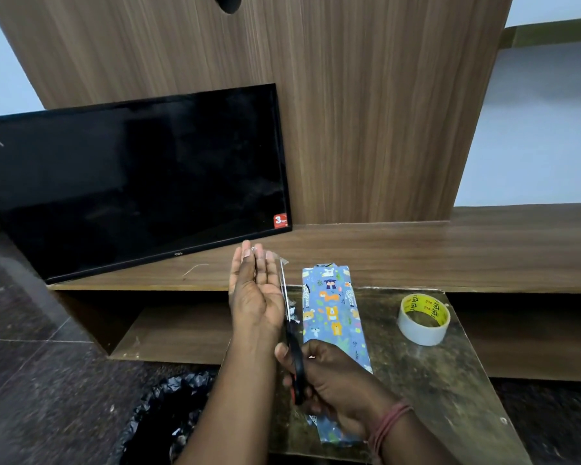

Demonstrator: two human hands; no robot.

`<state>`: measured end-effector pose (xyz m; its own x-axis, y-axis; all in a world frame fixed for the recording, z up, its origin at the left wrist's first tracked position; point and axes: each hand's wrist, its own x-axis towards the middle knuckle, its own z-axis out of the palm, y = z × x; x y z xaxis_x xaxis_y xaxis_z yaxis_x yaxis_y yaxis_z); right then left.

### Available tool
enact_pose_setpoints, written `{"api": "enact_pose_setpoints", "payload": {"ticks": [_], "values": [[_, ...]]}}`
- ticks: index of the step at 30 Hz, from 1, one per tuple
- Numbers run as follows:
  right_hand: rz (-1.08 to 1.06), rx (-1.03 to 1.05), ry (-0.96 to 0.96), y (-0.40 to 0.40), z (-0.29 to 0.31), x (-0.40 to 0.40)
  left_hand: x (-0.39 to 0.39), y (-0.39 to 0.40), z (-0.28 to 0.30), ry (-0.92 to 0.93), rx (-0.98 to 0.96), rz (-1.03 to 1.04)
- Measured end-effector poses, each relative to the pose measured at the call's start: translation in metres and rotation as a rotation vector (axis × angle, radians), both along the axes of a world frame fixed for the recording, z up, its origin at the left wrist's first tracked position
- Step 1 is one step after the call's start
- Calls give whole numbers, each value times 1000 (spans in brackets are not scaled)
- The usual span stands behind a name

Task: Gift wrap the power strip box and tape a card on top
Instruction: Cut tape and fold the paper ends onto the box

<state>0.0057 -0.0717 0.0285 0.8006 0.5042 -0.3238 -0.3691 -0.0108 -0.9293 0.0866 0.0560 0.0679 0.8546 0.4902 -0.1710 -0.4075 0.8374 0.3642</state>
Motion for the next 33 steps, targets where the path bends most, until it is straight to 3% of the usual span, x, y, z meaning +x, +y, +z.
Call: {"api": "enact_pose_setpoints", "payload": {"ticks": [10, 33], "values": [[-89, 86, -28, -6, 8, 16, -8, -16, -3, 33, 73, -144], [-175, 101, -43, -10, -2, 27, -16, -34, -11, 124, 98, -179]]}}
